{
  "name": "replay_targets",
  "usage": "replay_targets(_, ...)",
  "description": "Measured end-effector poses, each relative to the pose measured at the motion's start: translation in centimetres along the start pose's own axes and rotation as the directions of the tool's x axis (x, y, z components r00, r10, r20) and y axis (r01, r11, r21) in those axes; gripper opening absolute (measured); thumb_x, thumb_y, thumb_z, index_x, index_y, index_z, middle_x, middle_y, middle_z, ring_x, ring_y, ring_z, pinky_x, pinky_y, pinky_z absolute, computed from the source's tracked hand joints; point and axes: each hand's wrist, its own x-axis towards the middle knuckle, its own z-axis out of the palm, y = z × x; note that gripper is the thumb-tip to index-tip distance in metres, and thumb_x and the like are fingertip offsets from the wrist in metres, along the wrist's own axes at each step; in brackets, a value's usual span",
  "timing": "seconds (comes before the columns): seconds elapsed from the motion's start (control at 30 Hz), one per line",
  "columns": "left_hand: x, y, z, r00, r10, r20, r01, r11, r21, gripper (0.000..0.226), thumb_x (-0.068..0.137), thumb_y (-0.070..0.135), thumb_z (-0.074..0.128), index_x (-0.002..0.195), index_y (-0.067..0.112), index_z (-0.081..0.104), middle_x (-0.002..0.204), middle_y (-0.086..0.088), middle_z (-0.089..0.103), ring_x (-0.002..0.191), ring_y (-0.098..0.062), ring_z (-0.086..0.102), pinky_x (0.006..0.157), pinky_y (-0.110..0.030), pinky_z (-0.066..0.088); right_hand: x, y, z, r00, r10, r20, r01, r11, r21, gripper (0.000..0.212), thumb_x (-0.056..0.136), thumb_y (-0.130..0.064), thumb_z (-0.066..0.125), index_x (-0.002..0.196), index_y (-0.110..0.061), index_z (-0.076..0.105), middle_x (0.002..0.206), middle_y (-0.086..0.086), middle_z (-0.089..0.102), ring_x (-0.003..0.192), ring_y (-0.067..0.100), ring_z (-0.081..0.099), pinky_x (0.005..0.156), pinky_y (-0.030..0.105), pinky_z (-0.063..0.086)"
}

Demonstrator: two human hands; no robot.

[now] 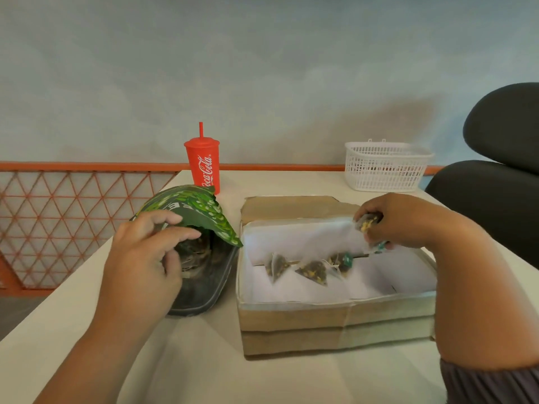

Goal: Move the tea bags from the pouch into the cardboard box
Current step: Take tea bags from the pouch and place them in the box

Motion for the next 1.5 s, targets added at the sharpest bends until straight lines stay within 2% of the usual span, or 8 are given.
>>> replay_targets(0.1, -0.1, -0.5, 0.4, 1.000, 0.018, 0.019, -0.019, 0.999, 0.034, 0.044, 0.065, -0.028, 0.052, 0.083, 0.006, 0.074, 0.105, -0.011, 0.060, 0.091, -0.039, 0.053, 0.074, -0.041, 0.043, 0.4, 0.6, 0.1, 0.998, 0.058, 0.009, -0.057, 0.998, -0.036, 0.016, 0.083, -0.006, 0.059, 0.095, -0.015, 0.064, 0.082, 0.002, 0.065, 0.067, 0.013, 0.062, 0.061, 0.023, 0.050)
replay_targets(0.23, -0.1, -0.5, 0.7, 1.000, 0.027, 0.013, -0.028, 0.995, 0.095, 0.041, 0.067, -0.026, 0.054, 0.089, 0.002, 0.074, 0.105, -0.014, 0.064, 0.092, -0.039, 0.052, 0.078, -0.039, 0.041, 0.8, 1.0, 0.1, 0.994, 0.092, -0.063, -0.097, 0.992, -0.083, 0.015, 0.088, -0.012, 0.056, 0.097, -0.006, 0.066, 0.088, 0.012, 0.066, 0.071, 0.019, 0.059, 0.073, 0.034, 0.052)
replay_targets(0.37, -0.1, -0.5, 0.8, 1.000, 0.018, -0.002, -0.017, 0.994, 0.109, 0.036, 0.071, -0.019, 0.059, 0.100, -0.002, 0.070, 0.107, -0.014, 0.064, 0.095, -0.037, 0.052, 0.080, -0.038, 0.041, 1.0, 1.3, 0.2, 0.991, 0.088, -0.098, -0.096, 0.992, -0.080, 0.020, 0.085, -0.004, 0.057, 0.102, -0.010, 0.066, 0.072, -0.003, 0.054, 0.065, 0.010, 0.047, 0.056, 0.020, 0.040)
replay_targets(0.6, -0.1, -0.2, 0.7, 0.998, 0.058, 0.018, -0.060, 0.991, 0.119, 0.040, 0.068, -0.019, 0.061, 0.105, -0.004, 0.068, 0.112, -0.017, 0.063, 0.097, -0.042, 0.053, 0.081, -0.042, 0.042, 1.9, 1.2, -0.2, 0.950, 0.149, -0.273, -0.155, 0.988, 0.002, 0.047, 0.084, 0.002, 0.052, 0.124, -0.023, 0.055, 0.129, 0.006, 0.053, 0.111, 0.025, 0.053, 0.082, 0.029, 0.044)
replay_targets(0.87, -0.1, -0.9, 0.5, 0.990, -0.071, 0.120, 0.051, 0.985, 0.164, 0.059, 0.066, -0.022, 0.060, 0.121, 0.003, 0.060, 0.132, -0.013, 0.053, 0.114, -0.041, 0.048, 0.091, -0.049, 0.041, -0.1, -3.5, 0.7, 0.905, -0.178, -0.386, 0.216, 0.975, 0.059, 0.029, 0.090, -0.009, 0.049, 0.108, -0.027, 0.064, 0.104, -0.006, 0.062, 0.070, 0.005, 0.052, 0.058, 0.016, 0.038)
replay_targets(1.03, 0.0, -0.4, 0.0, 0.988, -0.076, 0.133, 0.064, 0.994, 0.093, 0.070, 0.072, -0.019, 0.055, 0.135, 0.010, 0.045, 0.142, -0.004, 0.042, 0.127, -0.031, 0.041, 0.100, -0.050, 0.041, -2.7, -9.0, 3.4, 0.859, -0.451, -0.244, 0.478, 0.876, 0.062, 0.024, 0.088, -0.013, 0.052, 0.090, -0.032, 0.066, 0.109, -0.010, 0.059, 0.092, 0.007, 0.056, 0.079, 0.022, 0.044)
replay_targets(1.27, 0.0, -0.5, -0.3, 0.993, 0.042, 0.113, -0.050, 0.996, 0.073, 0.074, 0.066, -0.023, 0.059, 0.134, 0.004, 0.045, 0.137, -0.013, 0.048, 0.119, -0.031, 0.046, 0.093, -0.051, 0.045, -3.7, -12.2, 7.5, 0.787, -0.617, 0.001, 0.615, 0.785, -0.069, 0.048, 0.096, -0.017, 0.044, 0.142, -0.030, 0.034, 0.154, -0.011, 0.015, 0.136, 0.018, 0.028, 0.108, 0.028, 0.029)
replay_targets(1.5, 0.6, -0.6, -1.4, 0.981, 0.178, -0.073, -0.158, 0.962, 0.222, 0.057, 0.069, -0.018, 0.051, 0.124, -0.001, 0.054, 0.125, -0.016, 0.057, 0.102, -0.029, 0.046, 0.075, -0.044, 0.049, -3.4, -12.5, 7.8, 0.764, -0.644, -0.046, 0.637, 0.763, -0.113, 0.056, 0.099, -0.017, 0.037, 0.148, -0.030, 0.013, 0.156, -0.016, 0.006, 0.139, 0.015, 0.023, 0.111, 0.027, 0.024)
